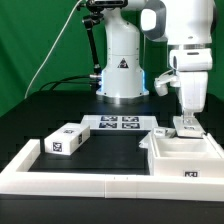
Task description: Assemble cabinet
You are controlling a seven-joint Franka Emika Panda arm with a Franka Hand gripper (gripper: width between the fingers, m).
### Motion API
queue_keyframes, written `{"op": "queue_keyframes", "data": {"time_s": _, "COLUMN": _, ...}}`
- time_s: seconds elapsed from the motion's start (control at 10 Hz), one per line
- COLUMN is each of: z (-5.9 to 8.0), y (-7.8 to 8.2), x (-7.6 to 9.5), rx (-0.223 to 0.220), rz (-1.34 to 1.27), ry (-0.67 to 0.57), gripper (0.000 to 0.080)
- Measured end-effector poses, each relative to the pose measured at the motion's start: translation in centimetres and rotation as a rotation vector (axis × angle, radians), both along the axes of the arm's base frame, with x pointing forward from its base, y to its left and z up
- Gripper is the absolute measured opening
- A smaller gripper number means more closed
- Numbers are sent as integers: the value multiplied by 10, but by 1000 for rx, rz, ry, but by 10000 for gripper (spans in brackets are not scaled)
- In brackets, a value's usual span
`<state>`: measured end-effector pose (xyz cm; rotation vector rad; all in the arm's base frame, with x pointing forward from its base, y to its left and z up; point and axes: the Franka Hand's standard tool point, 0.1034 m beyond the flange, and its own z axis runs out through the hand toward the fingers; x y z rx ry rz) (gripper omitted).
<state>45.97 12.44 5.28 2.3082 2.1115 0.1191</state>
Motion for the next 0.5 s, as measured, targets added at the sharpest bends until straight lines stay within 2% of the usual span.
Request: {"op": "queue_keyframes", "data": {"time_s": 0.5, "z": 1, "y": -1, "x": 11, "rx": 0, "rz": -7, "ry": -4, "gripper": 70}}
